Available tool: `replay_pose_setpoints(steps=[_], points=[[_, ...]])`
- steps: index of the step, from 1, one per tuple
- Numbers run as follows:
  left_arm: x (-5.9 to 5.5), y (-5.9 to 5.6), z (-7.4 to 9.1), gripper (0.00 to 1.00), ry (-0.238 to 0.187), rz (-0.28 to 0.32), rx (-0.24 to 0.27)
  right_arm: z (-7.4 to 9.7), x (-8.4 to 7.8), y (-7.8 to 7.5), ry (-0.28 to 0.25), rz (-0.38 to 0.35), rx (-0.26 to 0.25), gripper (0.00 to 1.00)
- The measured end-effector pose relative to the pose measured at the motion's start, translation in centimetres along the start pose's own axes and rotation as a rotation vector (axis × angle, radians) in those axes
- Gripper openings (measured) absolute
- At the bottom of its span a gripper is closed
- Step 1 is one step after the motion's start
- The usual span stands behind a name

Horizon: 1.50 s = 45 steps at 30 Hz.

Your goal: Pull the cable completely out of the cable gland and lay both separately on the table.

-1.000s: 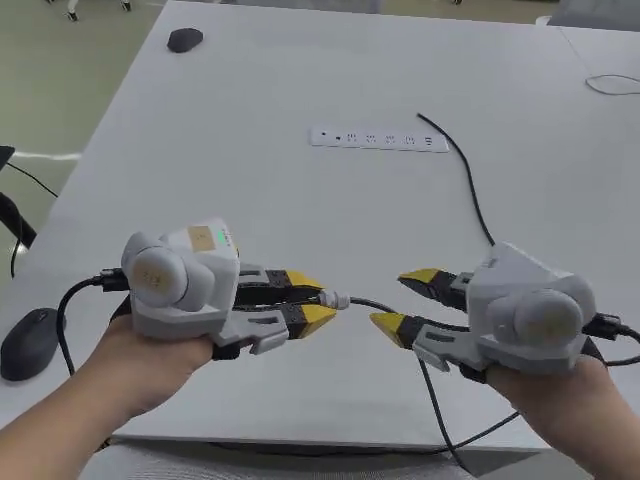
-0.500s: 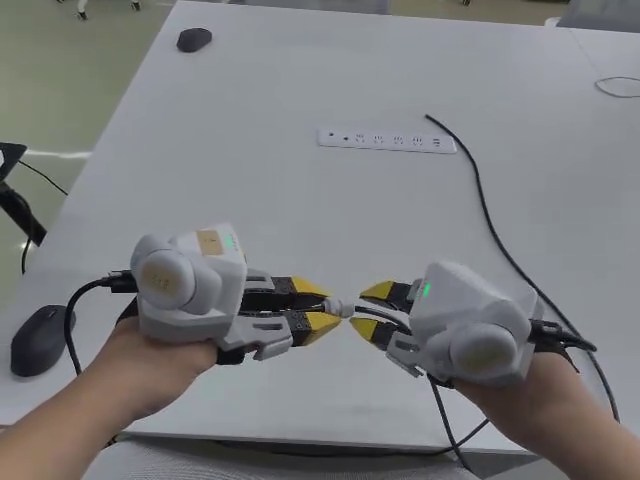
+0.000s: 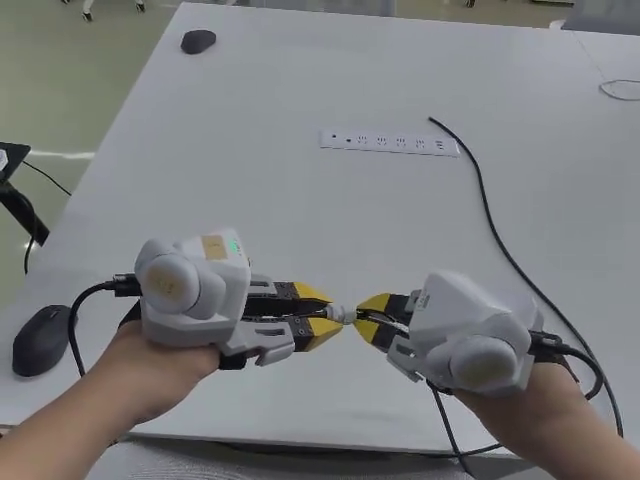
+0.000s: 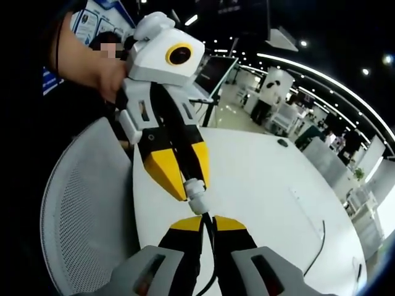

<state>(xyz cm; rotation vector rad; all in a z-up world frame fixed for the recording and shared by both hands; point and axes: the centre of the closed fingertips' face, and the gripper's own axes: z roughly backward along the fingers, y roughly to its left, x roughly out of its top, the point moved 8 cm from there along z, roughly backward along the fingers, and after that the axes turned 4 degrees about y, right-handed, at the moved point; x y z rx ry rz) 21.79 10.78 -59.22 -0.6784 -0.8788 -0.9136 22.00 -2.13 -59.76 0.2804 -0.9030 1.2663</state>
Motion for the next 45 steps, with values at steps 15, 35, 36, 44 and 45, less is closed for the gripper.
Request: replay_pose_setpoints(steps=[15,35,36,44,45], points=[[0.0,-0.1,0.2,0.15,-0.007,-0.004,0.002,0.1,-2.3,-0.6,0.03,-0.249,0.002,0.0],[-0.1,-0.1,0.8,0.15,-0.023,-0.002,0.013,0.4,-7.2,-1.0,0.073,-0.665,-0.008,0.0],[0.0,-0.1,0.8,0.15,-0.027,0.002,0.014,0.5,-7.5,-1.0,0.077,-0.68,-0.01,0.0],[0.0,-0.4,1.1,0.15,-0.04,0.014,0.019,1.1,-8.9,-0.5,0.099,-0.668,-0.026,0.0],[0.0,-0.4,1.1,0.15,-0.041,0.014,0.02,1.2,-9.1,-0.5,0.098,-0.664,-0.026,0.0]])
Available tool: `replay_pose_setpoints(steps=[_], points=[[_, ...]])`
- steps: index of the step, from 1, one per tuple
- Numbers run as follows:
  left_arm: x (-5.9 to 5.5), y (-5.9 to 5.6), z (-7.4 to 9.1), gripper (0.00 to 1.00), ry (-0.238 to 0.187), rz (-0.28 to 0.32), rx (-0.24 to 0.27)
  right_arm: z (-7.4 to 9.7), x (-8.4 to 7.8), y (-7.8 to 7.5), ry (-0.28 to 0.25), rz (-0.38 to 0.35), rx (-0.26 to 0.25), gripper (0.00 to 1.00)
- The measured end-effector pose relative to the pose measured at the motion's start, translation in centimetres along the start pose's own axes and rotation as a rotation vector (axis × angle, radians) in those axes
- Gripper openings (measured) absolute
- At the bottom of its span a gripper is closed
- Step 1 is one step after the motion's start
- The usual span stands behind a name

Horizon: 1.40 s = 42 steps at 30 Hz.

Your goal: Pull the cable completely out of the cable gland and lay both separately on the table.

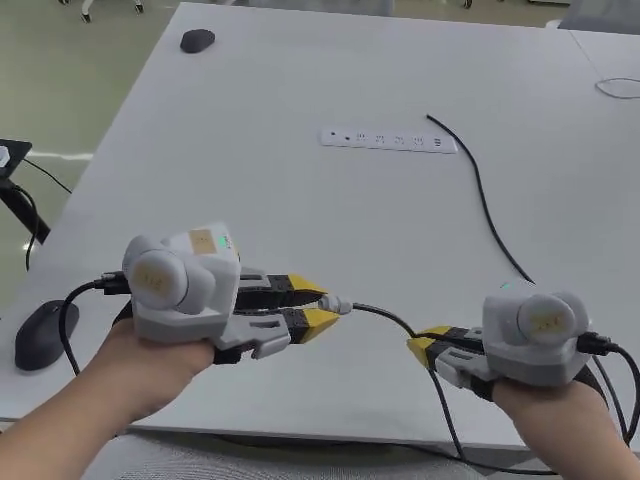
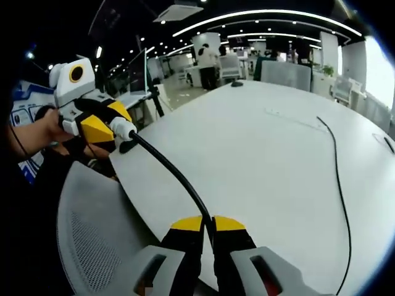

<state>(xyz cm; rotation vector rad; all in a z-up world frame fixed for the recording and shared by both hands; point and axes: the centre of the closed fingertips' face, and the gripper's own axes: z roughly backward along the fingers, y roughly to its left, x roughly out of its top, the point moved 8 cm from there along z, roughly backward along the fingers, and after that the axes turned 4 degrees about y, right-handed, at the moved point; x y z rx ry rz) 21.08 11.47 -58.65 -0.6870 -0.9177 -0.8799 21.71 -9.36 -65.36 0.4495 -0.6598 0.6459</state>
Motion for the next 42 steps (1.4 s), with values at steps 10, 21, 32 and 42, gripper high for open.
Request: replay_pose_setpoints(steps=[10,21,32,42], points=[[-0.2,-0.3,-0.1,0.15,-0.004,0.005,0.011,0.4,-1.0,-0.6,0.004,0.021,-0.01,0.0],[-0.3,-0.7,-0.2,0.15,-0.002,0.006,0.007,0.5,-0.4,-0.2,0.0,0.054,-0.011,0.0],[-0.8,-0.3,0.0,0.15,-0.006,0.004,0.006,0.7,1.5,0.0,-0.006,0.06,-0.023,0.0],[-2.2,0.2,0.3,0.15,0.006,0.009,-0.011,0.0,3.6,-0.2,-0.004,0.105,-0.049,0.0]])
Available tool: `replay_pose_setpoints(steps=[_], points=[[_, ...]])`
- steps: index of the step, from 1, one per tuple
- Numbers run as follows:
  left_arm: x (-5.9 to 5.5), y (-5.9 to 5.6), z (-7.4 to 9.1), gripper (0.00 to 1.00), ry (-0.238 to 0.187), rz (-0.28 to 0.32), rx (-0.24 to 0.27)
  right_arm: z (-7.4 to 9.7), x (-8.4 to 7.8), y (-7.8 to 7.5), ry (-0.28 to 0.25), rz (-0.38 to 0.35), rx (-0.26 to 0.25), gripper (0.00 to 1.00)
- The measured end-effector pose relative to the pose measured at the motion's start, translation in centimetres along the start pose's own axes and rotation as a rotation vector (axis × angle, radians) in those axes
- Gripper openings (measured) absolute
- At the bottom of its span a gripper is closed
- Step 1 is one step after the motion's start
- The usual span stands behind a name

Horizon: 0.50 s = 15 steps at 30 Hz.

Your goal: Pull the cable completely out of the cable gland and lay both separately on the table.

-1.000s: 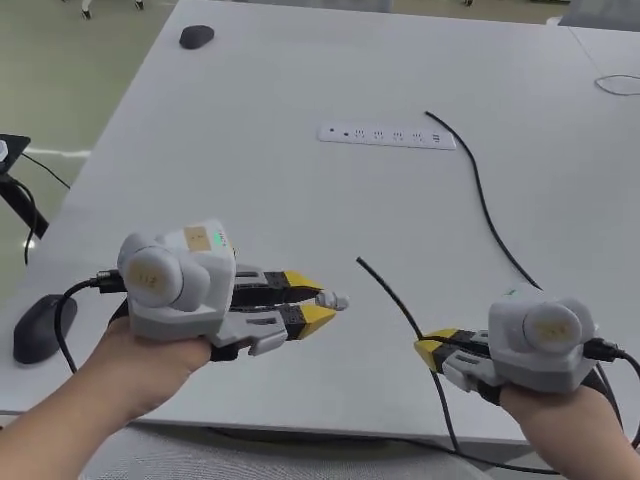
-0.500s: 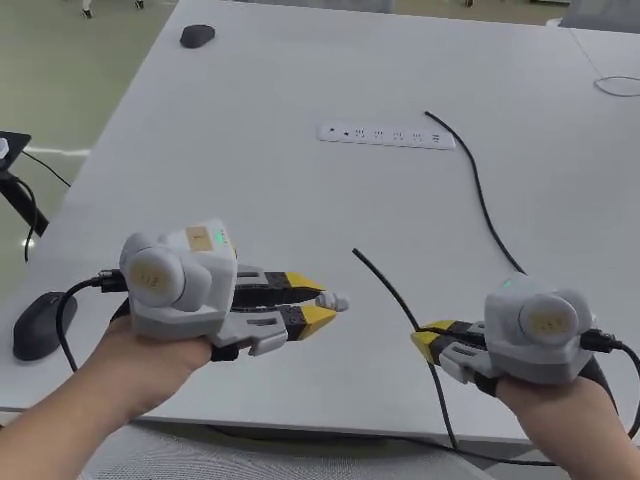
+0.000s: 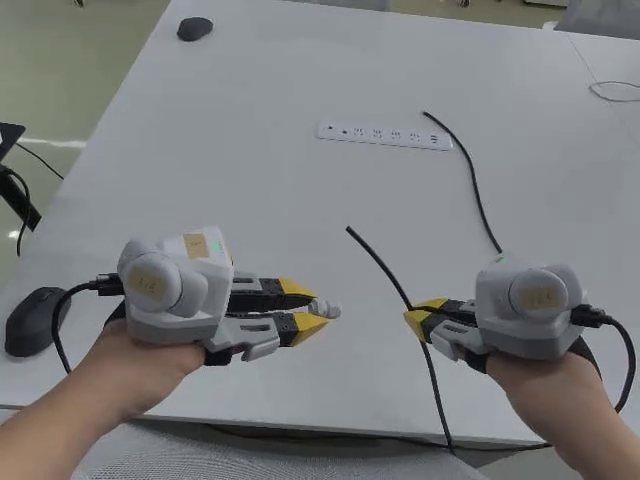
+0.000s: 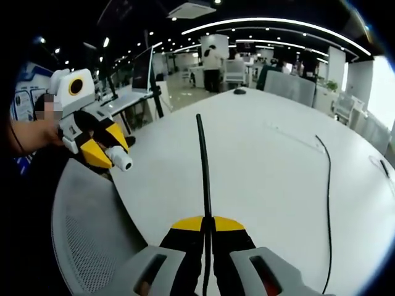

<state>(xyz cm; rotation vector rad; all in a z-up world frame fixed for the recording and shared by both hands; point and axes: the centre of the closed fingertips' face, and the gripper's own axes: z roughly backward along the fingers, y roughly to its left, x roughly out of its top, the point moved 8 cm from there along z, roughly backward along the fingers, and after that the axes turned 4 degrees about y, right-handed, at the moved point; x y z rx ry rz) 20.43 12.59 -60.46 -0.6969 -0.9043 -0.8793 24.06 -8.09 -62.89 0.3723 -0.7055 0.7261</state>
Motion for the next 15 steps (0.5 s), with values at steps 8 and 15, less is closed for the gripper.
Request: replay_pose_setpoints(steps=[8,15], points=[[-1.1,1.1,0.5,0.15,-0.001,0.005,-0.002,-1.0,1.6,0.1,0.023,0.032,-0.003,0.0],[-2.9,1.6,0.7,0.15,0.029,0.001,-0.011,-2.7,2.8,0.2,0.057,0.079,-0.006,0.0]])
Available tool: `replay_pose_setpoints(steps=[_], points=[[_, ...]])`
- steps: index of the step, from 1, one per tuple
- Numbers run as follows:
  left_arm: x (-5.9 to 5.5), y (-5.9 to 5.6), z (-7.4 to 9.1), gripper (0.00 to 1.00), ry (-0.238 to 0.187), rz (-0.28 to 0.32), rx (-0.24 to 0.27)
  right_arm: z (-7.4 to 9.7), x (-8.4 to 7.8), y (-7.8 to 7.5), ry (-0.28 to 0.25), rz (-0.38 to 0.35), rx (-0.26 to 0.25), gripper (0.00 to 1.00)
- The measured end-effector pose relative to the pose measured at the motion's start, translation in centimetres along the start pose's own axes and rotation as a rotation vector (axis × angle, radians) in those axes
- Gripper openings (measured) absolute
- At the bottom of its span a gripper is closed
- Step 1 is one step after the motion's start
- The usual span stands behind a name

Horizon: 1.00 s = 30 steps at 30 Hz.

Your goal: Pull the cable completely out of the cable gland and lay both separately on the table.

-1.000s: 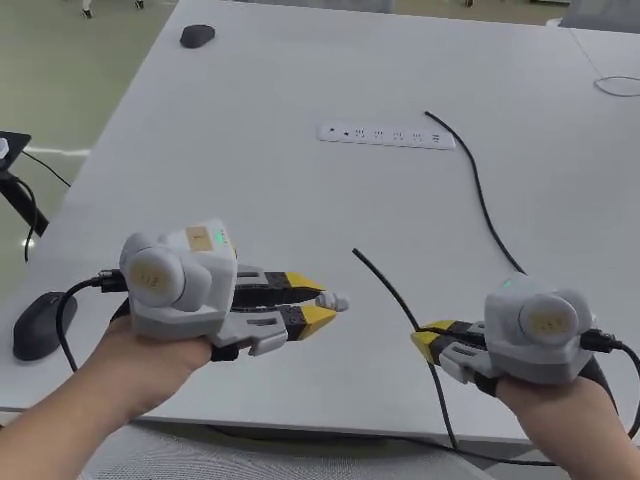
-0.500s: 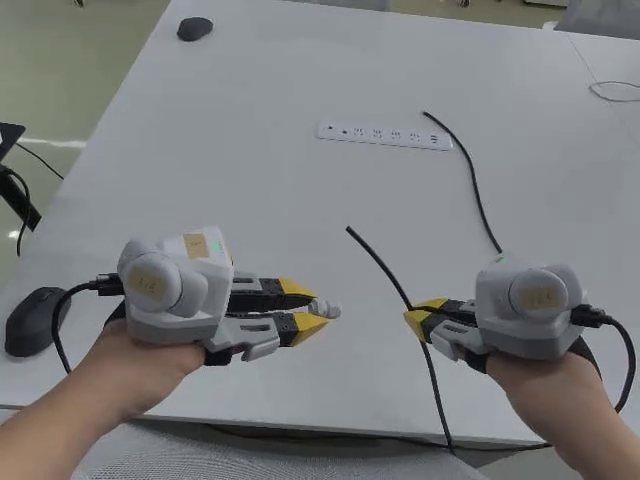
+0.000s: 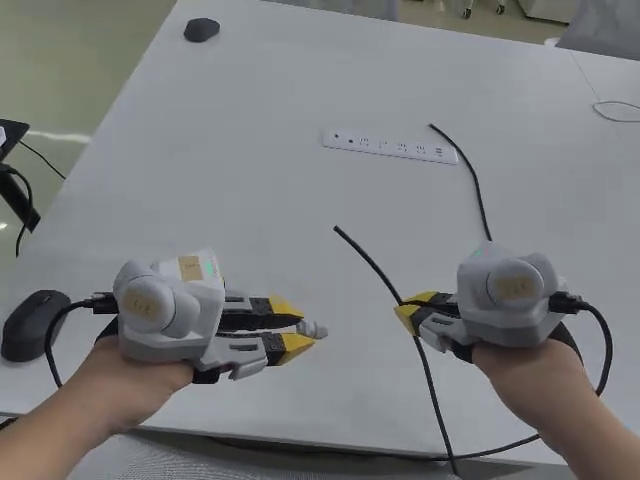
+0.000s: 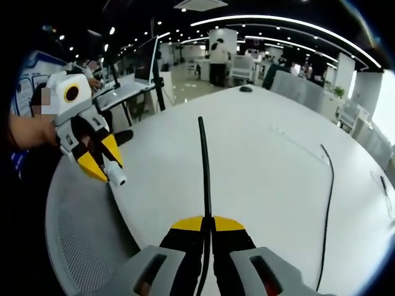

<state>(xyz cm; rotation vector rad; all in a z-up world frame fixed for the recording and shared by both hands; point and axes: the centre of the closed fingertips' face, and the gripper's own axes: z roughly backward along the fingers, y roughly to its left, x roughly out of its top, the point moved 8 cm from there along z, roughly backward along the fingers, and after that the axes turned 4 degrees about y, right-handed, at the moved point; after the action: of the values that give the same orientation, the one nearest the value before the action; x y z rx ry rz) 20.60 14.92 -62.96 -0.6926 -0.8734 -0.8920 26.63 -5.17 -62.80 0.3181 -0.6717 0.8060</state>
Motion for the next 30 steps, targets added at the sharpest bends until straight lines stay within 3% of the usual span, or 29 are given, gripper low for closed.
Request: replay_pose_setpoints(steps=[9,18,30], points=[[-1.9,0.7,0.8,0.15,0.014,0.014,-0.01,-1.9,1.9,0.4,0.027,0.031,0.009,0.0],[-3.4,2.3,1.9,0.15,0.03,0.031,-0.011,-4.7,4.6,1.0,0.049,0.101,0.014,0.0],[-6.9,3.6,2.3,0.15,0.086,0.042,-0.029,-9.1,6.7,2.1,0.083,0.173,0.061,0.0]])
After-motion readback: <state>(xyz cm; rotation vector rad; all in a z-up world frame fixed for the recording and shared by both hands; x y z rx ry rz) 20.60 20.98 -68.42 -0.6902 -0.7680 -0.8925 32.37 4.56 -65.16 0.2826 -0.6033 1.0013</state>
